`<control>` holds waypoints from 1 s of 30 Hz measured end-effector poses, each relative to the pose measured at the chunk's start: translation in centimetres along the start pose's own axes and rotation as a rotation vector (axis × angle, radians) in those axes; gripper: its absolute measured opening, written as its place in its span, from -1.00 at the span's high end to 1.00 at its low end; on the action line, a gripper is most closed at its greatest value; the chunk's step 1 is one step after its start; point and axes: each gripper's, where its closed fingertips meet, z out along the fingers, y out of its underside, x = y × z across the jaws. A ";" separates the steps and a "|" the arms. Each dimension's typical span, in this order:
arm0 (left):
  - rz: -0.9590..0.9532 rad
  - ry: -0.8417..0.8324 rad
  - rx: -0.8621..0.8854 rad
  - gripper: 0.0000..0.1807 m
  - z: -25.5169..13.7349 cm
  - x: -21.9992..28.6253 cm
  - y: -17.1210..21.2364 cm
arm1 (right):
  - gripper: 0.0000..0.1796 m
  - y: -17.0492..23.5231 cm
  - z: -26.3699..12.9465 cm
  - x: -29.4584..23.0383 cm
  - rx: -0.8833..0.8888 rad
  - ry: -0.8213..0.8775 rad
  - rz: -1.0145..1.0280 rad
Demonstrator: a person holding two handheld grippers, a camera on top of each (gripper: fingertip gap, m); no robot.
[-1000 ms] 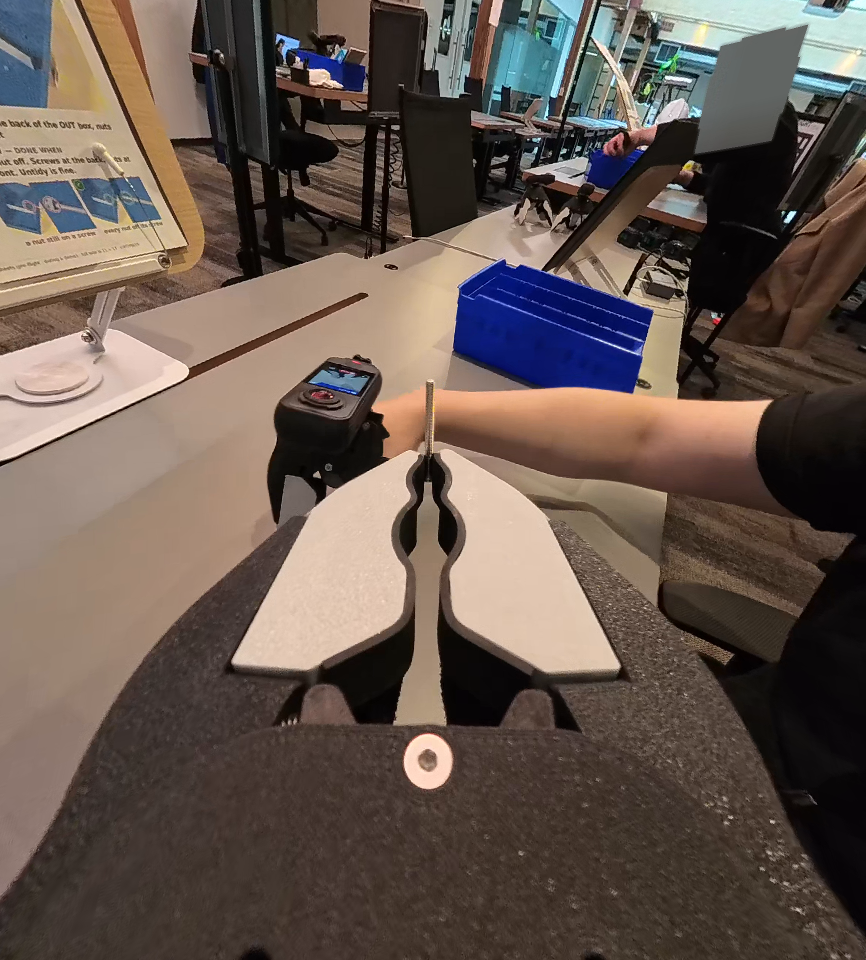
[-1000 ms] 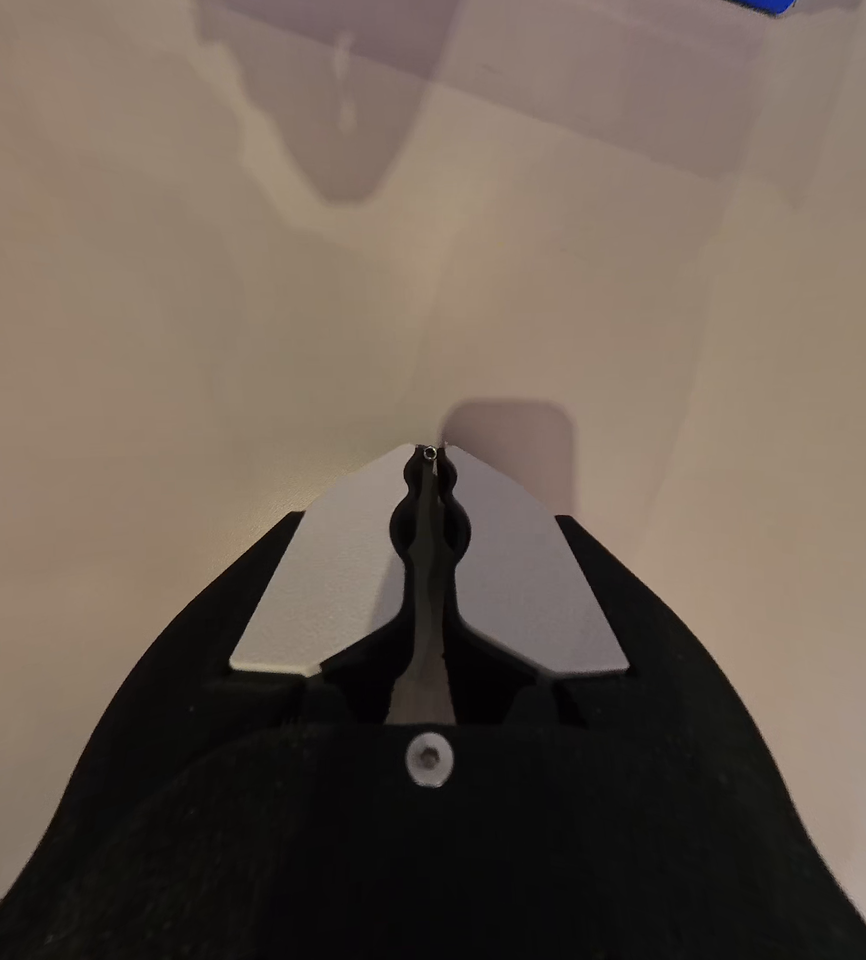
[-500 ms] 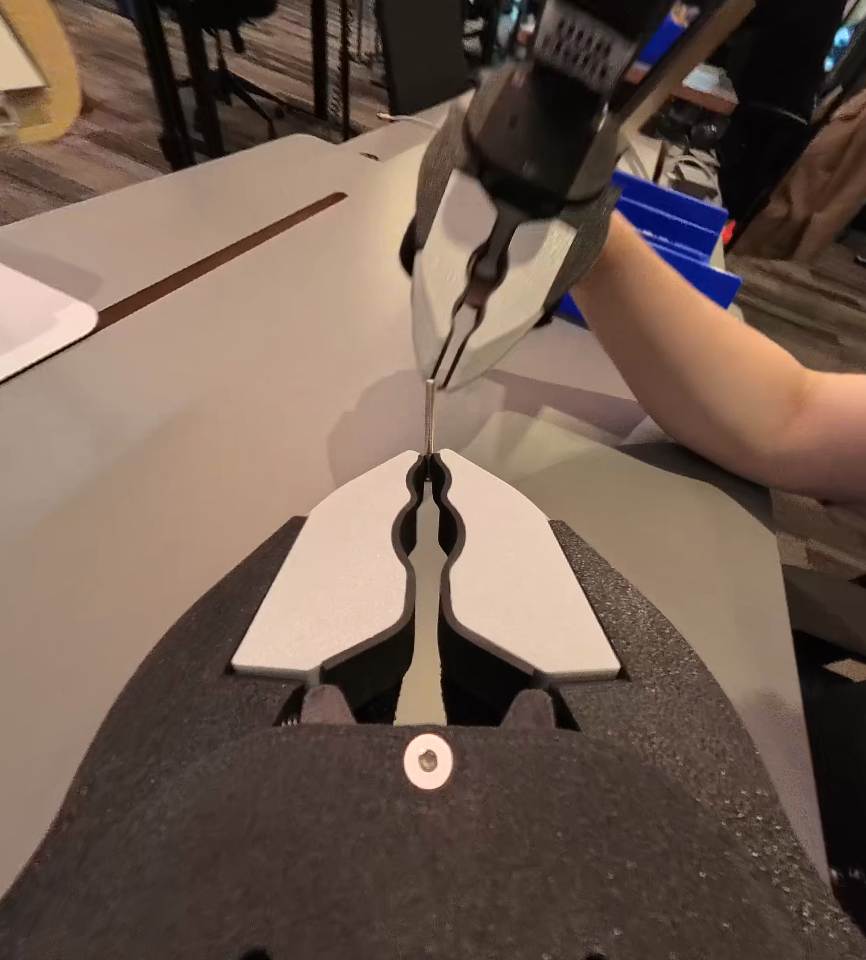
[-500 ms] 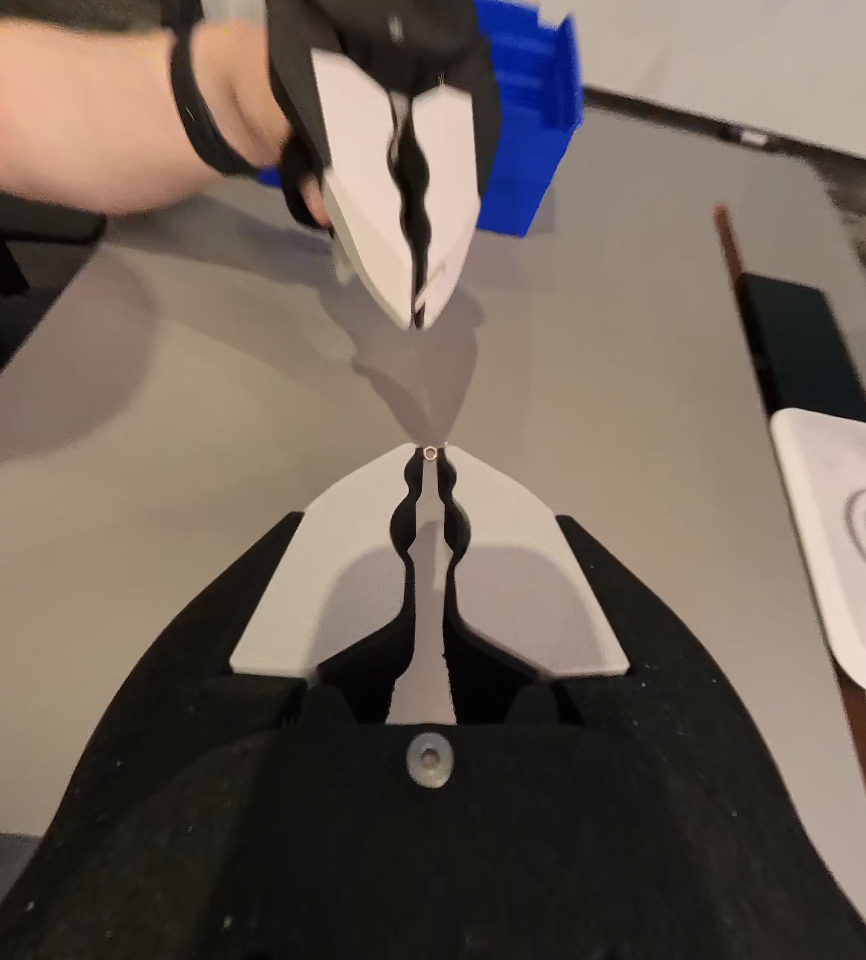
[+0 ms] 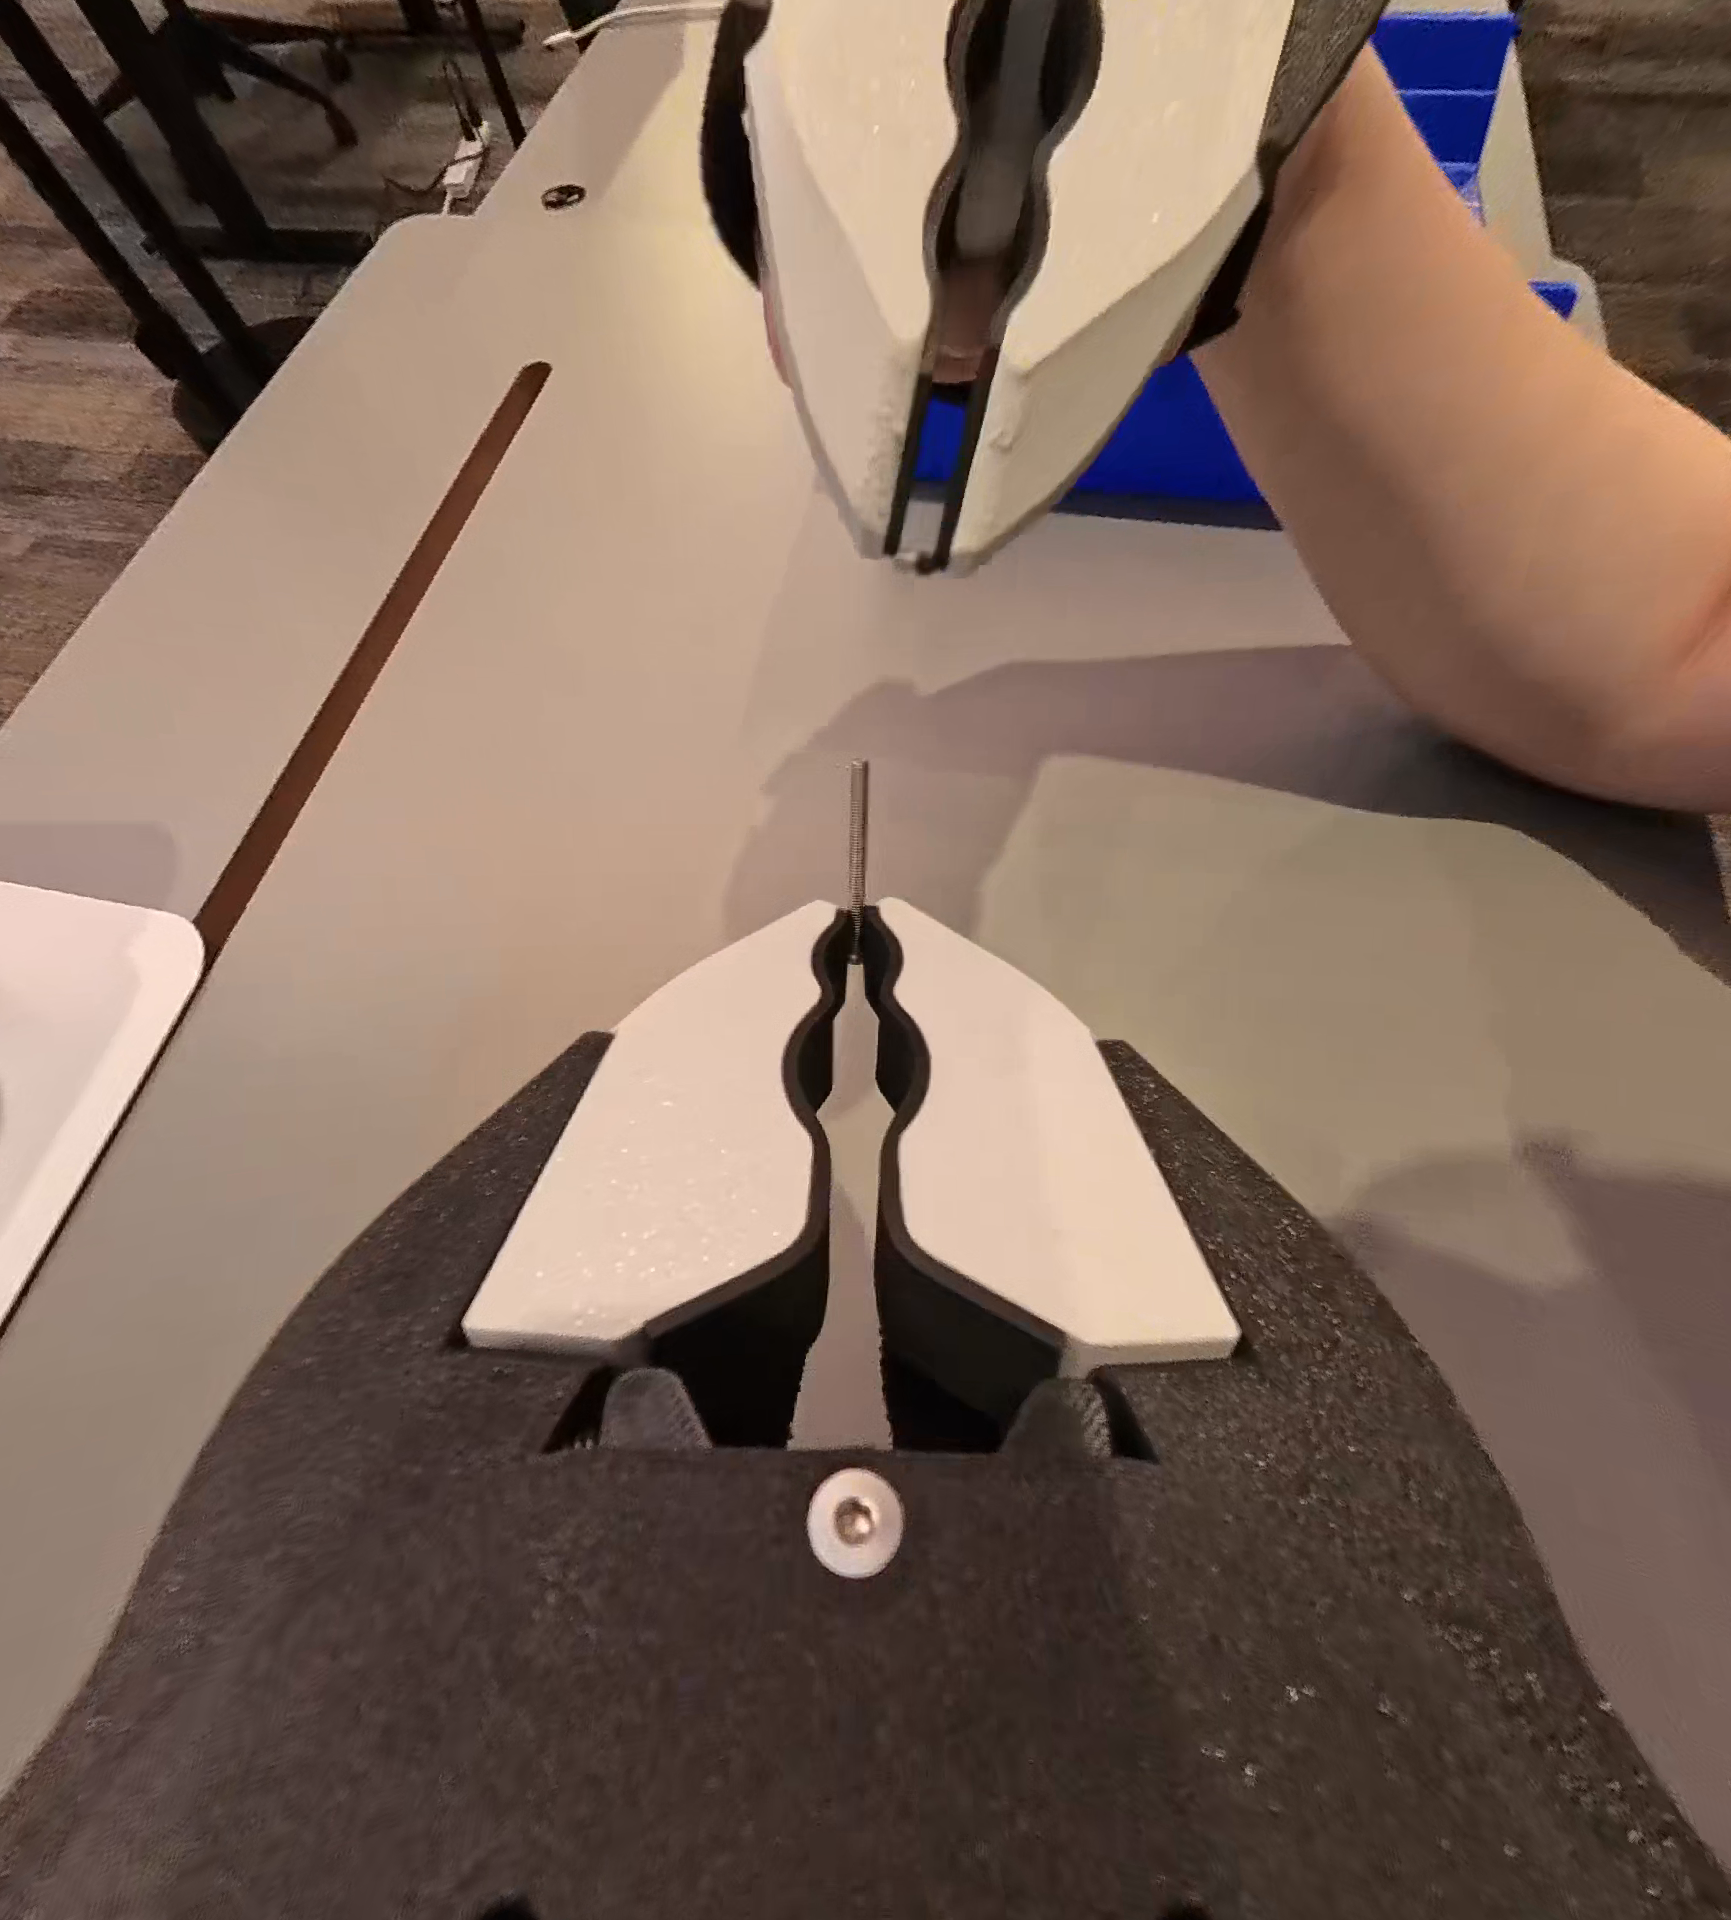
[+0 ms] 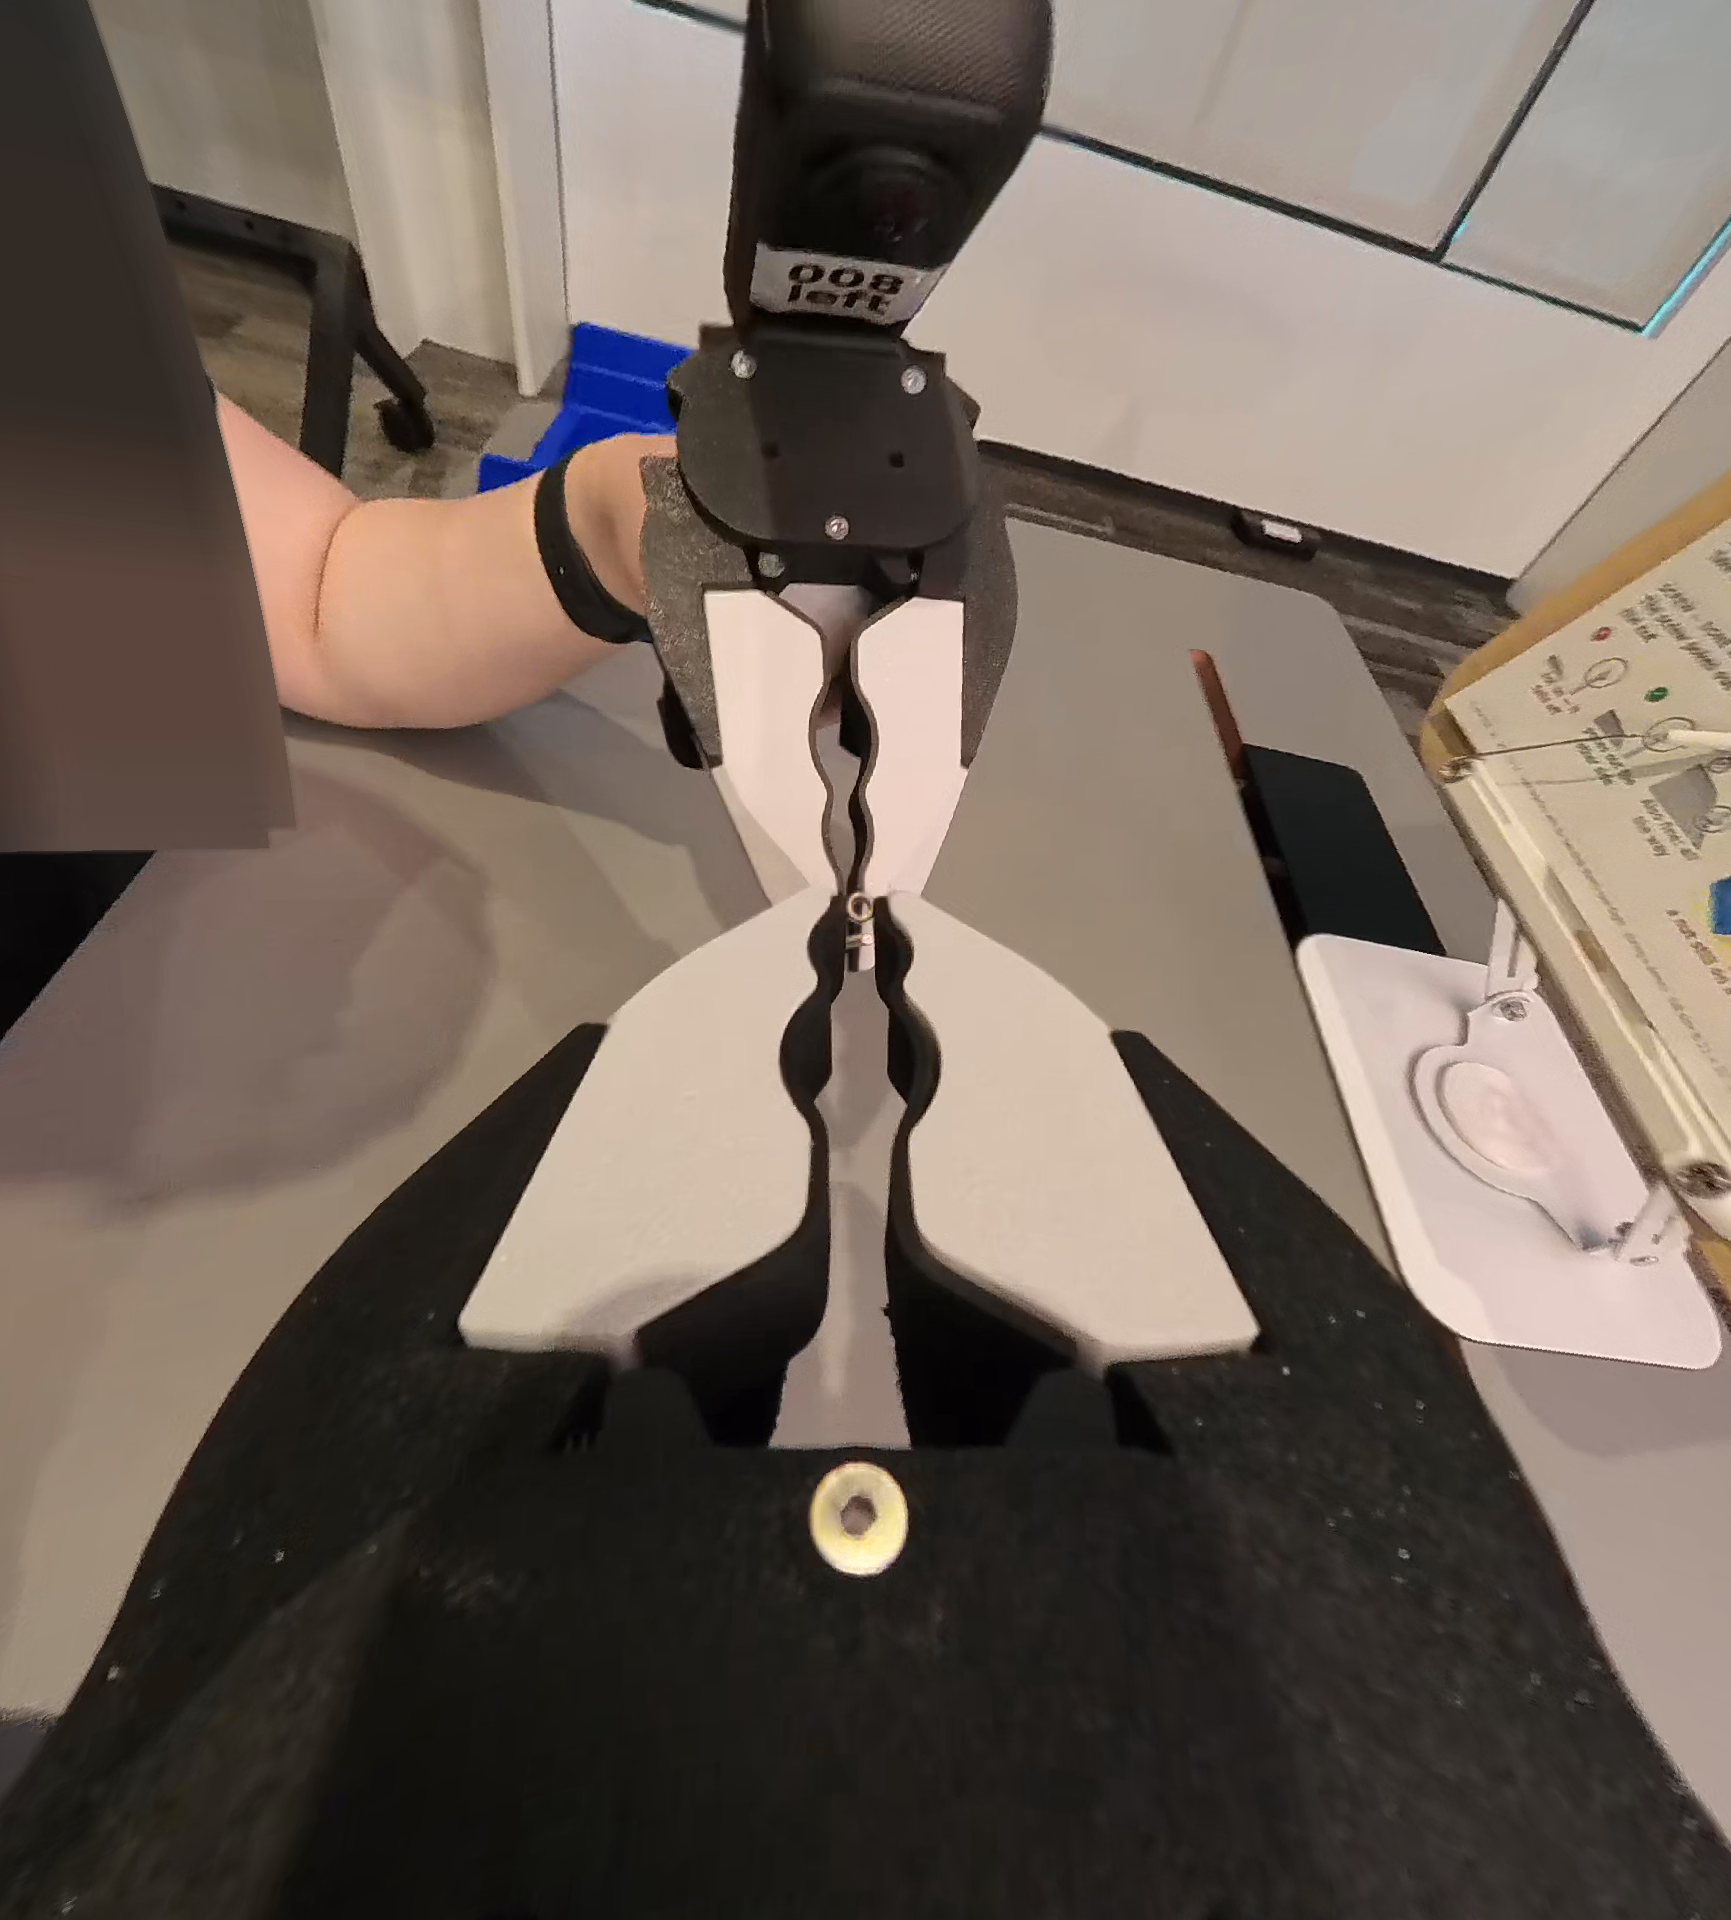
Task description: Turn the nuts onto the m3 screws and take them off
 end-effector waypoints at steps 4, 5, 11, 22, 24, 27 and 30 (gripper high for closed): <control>0.005 0.034 -0.002 0.98 -0.5 1.1 0.0 | 0.95 0.5 1.2 -0.7 -0.034 -0.042 -0.031; 0.010 0.038 -0.003 0.98 -0.5 1.2 0.0 | 0.95 0.4 1.4 -1.0 -0.035 -0.057 -0.038; -0.001 0.037 0.001 0.98 -0.9 1.1 0.3 | 0.95 0.5 1.3 -1.2 -0.045 -0.041 -0.058; 0.022 0.047 0.009 0.98 -1.2 1.9 -0.2 | 0.95 0.5 1.8 -1.6 -0.060 -0.042 -0.075; 0.023 0.047 0.013 0.98 -1.2 2.0 -0.3 | 0.95 0.5 1.9 -1.8 -0.059 -0.054 -0.078; 0.030 0.041 0.013 0.98 -1.3 2.0 -0.4 | 0.95 0.2 2.0 -1.9 -0.050 -0.059 -0.080; 0.041 0.040 0.015 0.98 -1.2 2.0 -0.4 | 0.95 0.2 2.1 -1.9 -0.054 -0.056 -0.084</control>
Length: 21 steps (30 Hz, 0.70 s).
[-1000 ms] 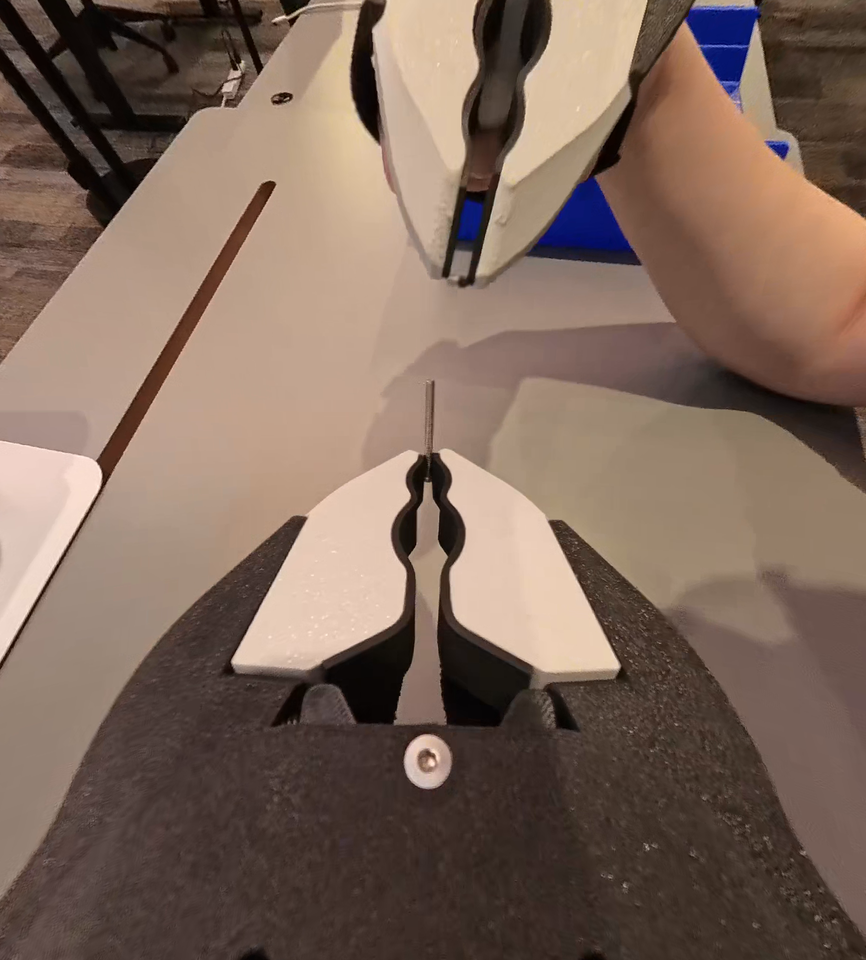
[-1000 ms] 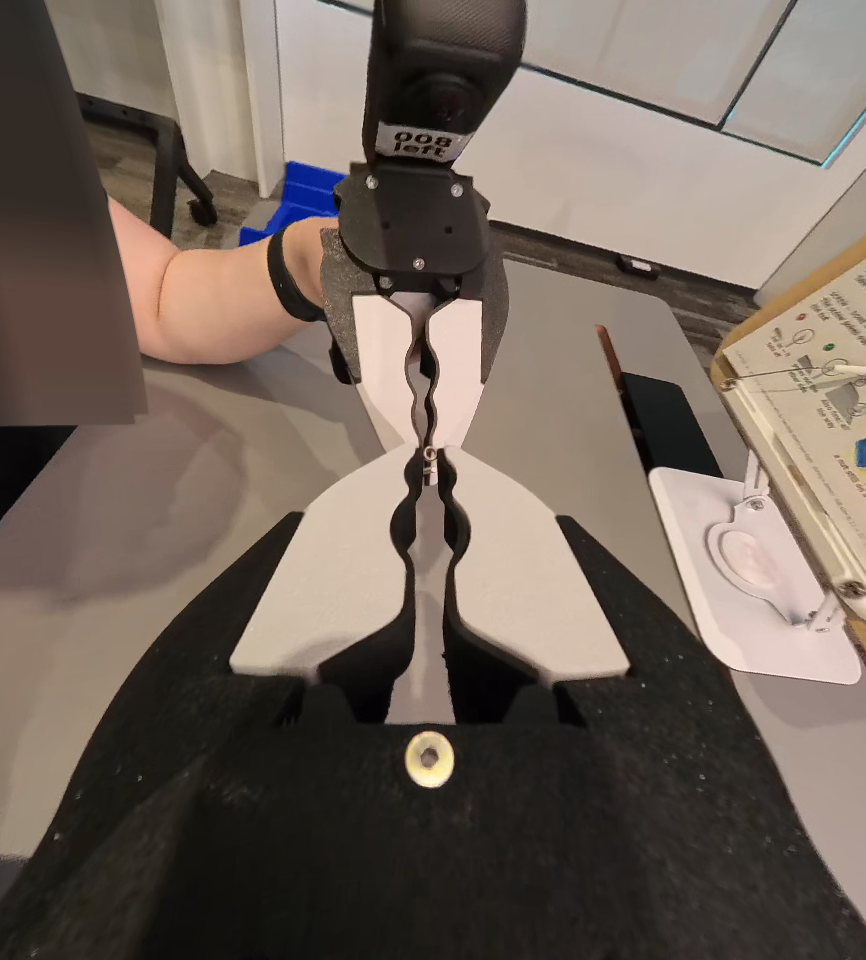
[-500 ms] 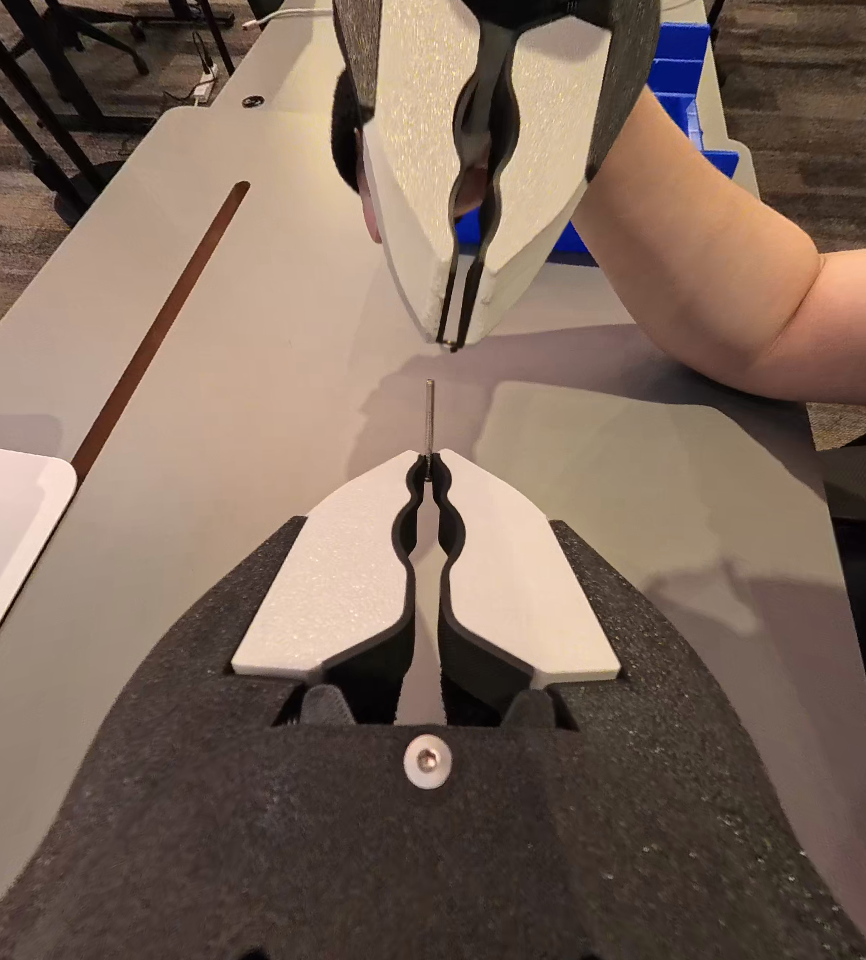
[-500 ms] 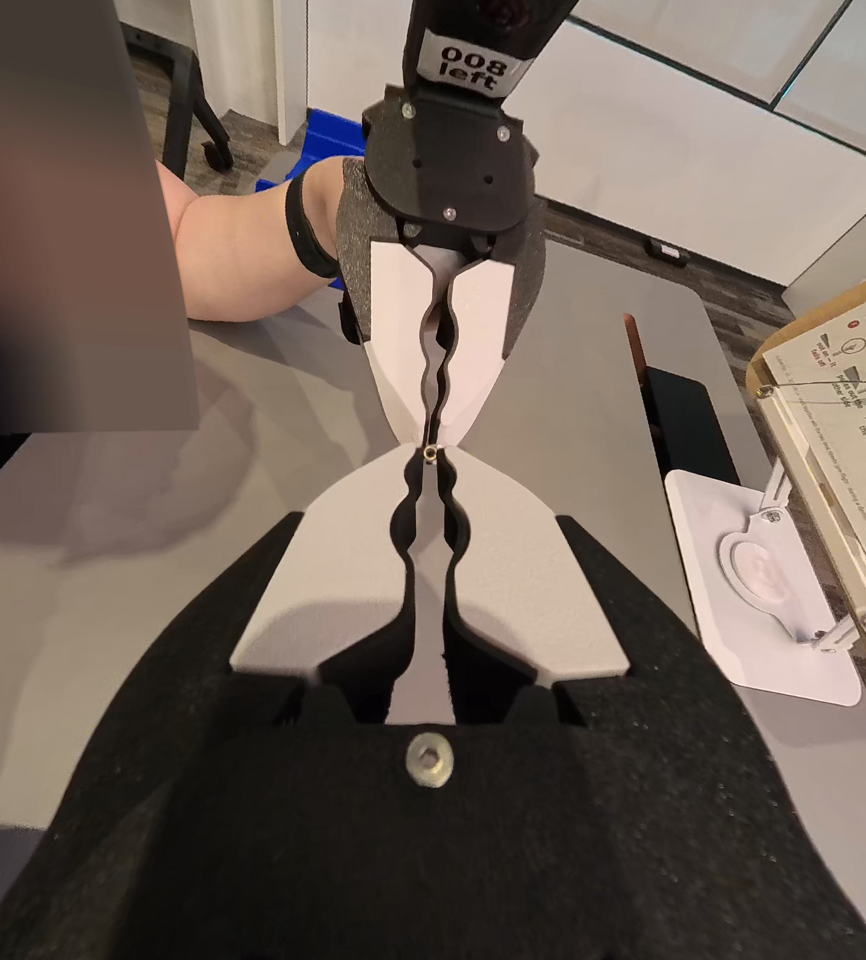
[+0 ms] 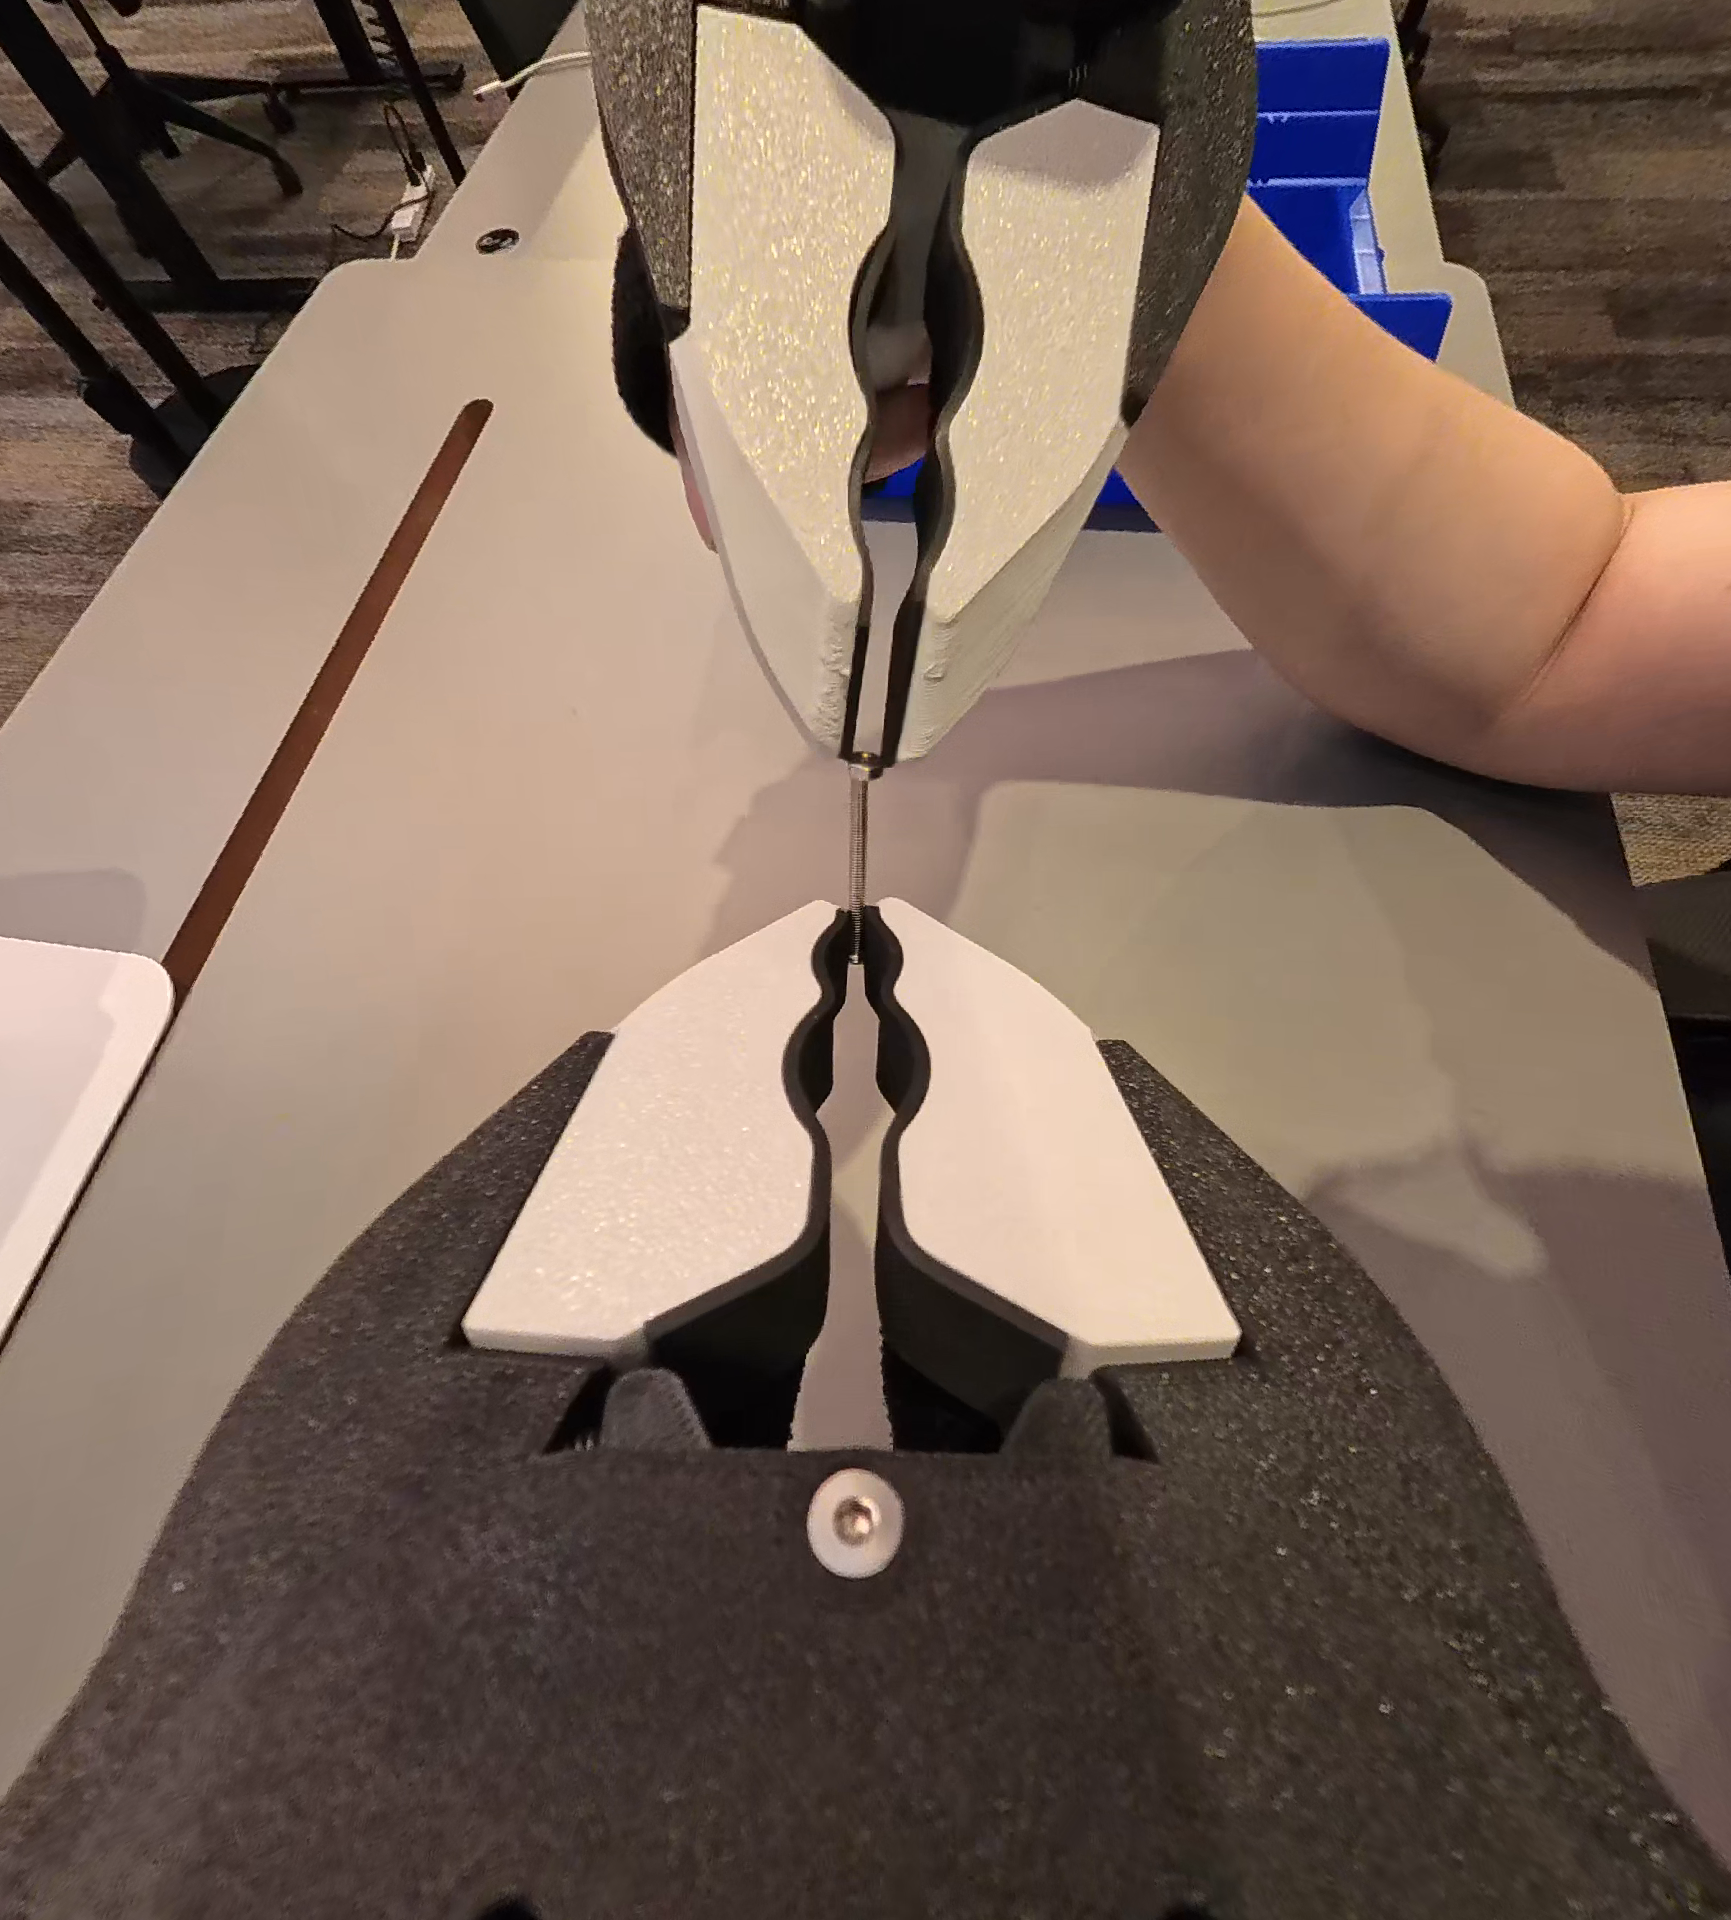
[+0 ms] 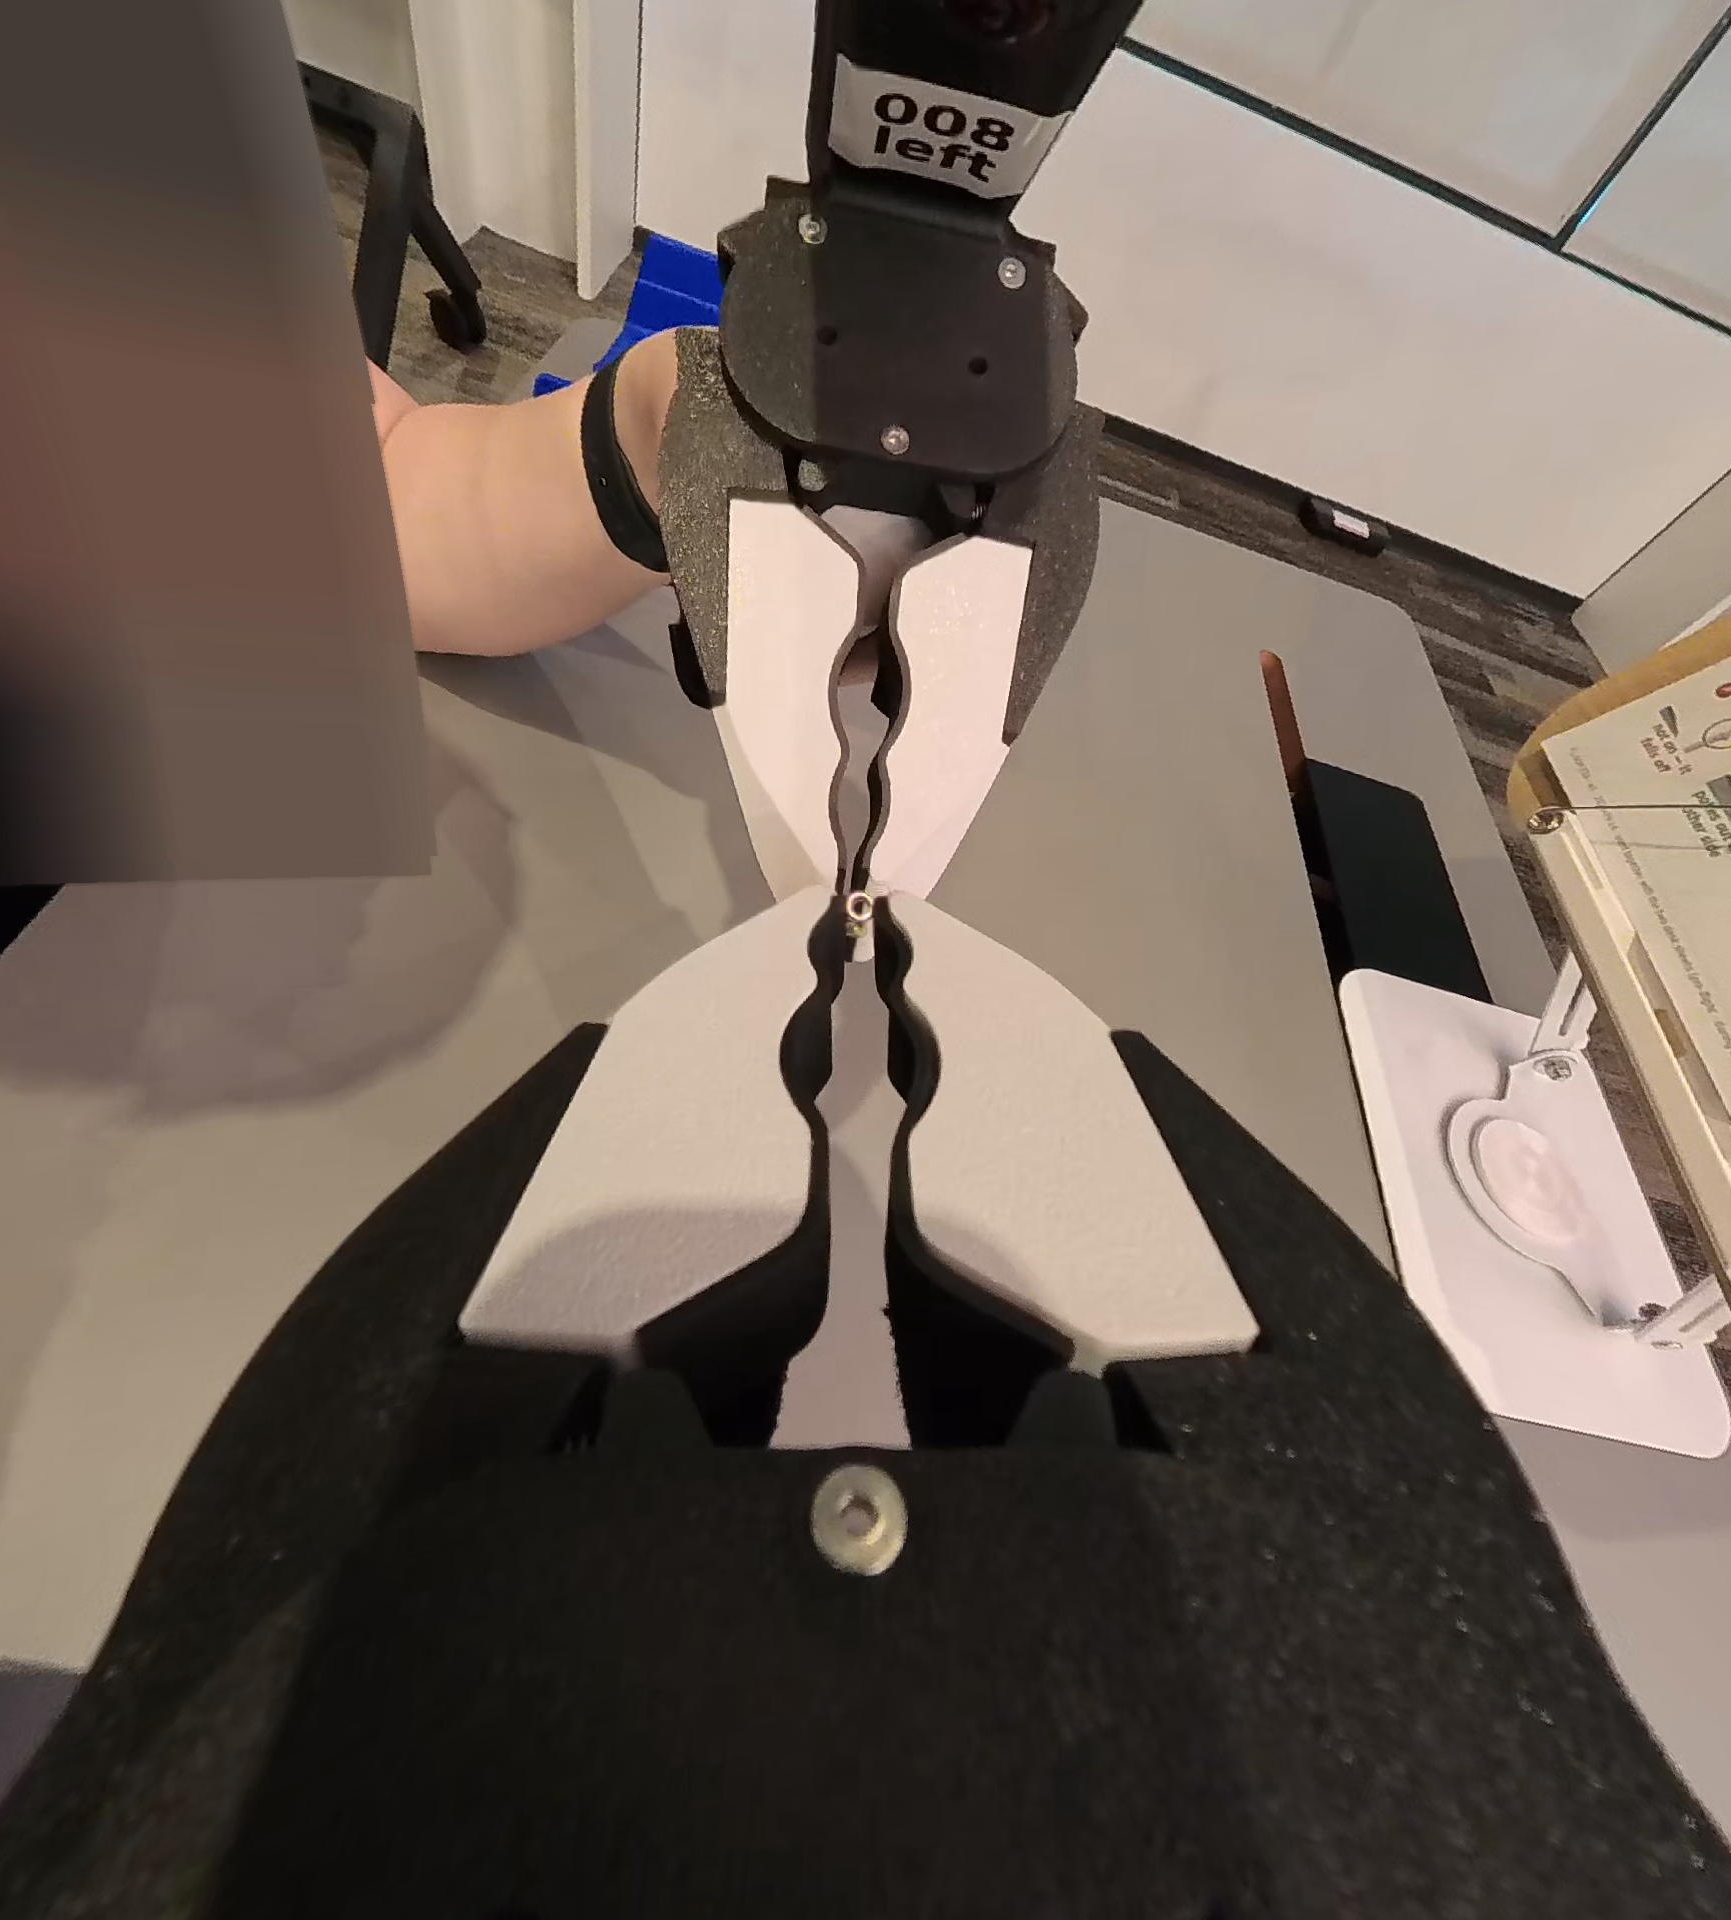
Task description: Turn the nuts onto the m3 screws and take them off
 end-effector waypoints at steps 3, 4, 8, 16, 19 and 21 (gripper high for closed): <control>0.000 0.003 0.007 0.98 0.0 0.0 -0.1 | 0.95 0.0 -0.2 0.0 -0.006 0.009 -0.010; 0.001 0.004 0.011 0.98 0.0 0.1 -0.2 | 0.95 -0.1 -0.3 0.0 -0.003 0.011 -0.012; 0.010 -0.006 0.018 0.98 -0.2 0.1 -0.4 | 0.95 -0.3 -0.3 -0.1 0.015 0.003 -0.010; 0.004 0.005 0.046 0.98 -0.3 0.2 -0.8 | 0.95 -0.6 -0.6 -0.1 0.028 0.011 -0.022; 0.008 0.002 0.047 0.98 -0.4 0.1 -0.8 | 0.95 -0.7 -0.6 -0.1 0.035 0.009 -0.022; 0.008 0.003 0.048 0.98 -0.4 0.2 -0.8 | 0.95 -0.8 -0.5 -0.1 0.043 0.006 -0.021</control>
